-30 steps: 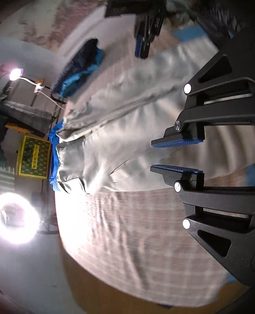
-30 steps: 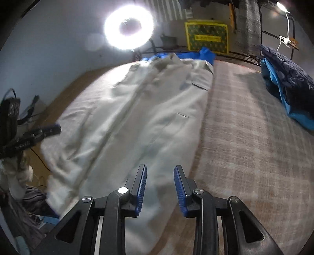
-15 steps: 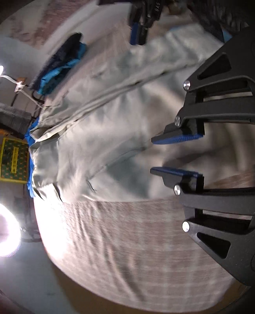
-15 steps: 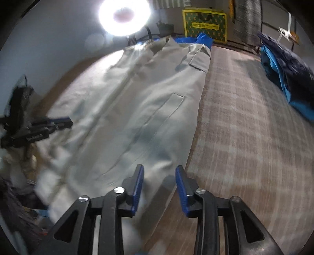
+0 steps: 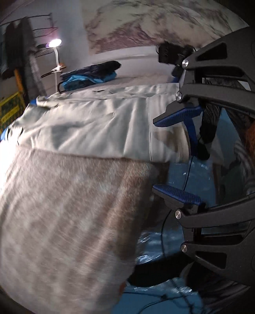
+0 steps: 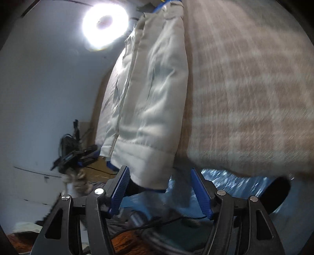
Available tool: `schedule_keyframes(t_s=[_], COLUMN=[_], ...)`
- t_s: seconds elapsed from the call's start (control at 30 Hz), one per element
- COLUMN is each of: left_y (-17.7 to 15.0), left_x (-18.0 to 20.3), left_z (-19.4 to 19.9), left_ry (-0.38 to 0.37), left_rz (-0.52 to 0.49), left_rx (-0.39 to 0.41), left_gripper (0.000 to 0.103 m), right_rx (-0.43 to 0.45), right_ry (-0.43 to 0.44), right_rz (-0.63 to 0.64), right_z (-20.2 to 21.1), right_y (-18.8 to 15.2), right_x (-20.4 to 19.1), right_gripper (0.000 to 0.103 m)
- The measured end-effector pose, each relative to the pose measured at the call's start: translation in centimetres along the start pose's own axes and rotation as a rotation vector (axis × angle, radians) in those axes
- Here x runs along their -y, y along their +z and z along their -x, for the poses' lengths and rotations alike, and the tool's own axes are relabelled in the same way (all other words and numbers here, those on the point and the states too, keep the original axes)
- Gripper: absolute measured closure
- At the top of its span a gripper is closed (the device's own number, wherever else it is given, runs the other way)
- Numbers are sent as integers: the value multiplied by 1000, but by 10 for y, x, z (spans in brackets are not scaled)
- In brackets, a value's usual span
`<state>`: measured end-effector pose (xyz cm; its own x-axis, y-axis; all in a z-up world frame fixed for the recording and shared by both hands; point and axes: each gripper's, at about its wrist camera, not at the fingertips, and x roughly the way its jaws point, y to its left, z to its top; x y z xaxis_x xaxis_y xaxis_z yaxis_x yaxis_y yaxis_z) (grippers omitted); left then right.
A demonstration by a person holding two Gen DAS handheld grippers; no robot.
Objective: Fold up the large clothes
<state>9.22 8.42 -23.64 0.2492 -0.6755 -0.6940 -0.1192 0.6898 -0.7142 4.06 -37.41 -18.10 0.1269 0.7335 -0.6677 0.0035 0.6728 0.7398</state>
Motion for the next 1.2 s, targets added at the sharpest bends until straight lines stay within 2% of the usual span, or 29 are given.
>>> schedule_keyframes(t_s=[0.07, 0.23, 0.37, 0.47, 0.57, 0.7, 0.8, 1.0, 1.2], left_y=[0, 0, -5, -7, -5, -5, -4, 1, 23], left_x=[-2, 3, 18, 27, 25, 26, 34, 61, 87], left_z=[-8, -35, -52, -59, -57, -50, -44, -21, -2], left_ry=[-16, -68, -83, -66, -87, -88, -107, -160, -223], left_rz=[10, 33, -17, -48, -9, -3, -8, -39, -43], left_rx=[-30, -95, -146, -162, -166, -170, -164, -124, -66], left_gripper=[41, 41, 41, 45, 57, 72, 79, 85, 87], right_rx=[-20, -69, -103, -131, -139, -126, -112, -65, 43], right_ry=[31, 26, 47, 76, 82, 118, 128, 166, 242], right_rz=[-20, -8, 1, -11, -21, -14, 3, 16, -31], right_z=[-7, -30, -48, -59, -64, -59, -53, -28, -8], right_y=[1, 4, 8, 12, 12, 10, 9, 17, 24], right_x=[3, -2, -8, -13, -14, -18, -27, -37, -47], right_gripper=[35, 36, 38, 43, 63, 78, 84, 88, 90])
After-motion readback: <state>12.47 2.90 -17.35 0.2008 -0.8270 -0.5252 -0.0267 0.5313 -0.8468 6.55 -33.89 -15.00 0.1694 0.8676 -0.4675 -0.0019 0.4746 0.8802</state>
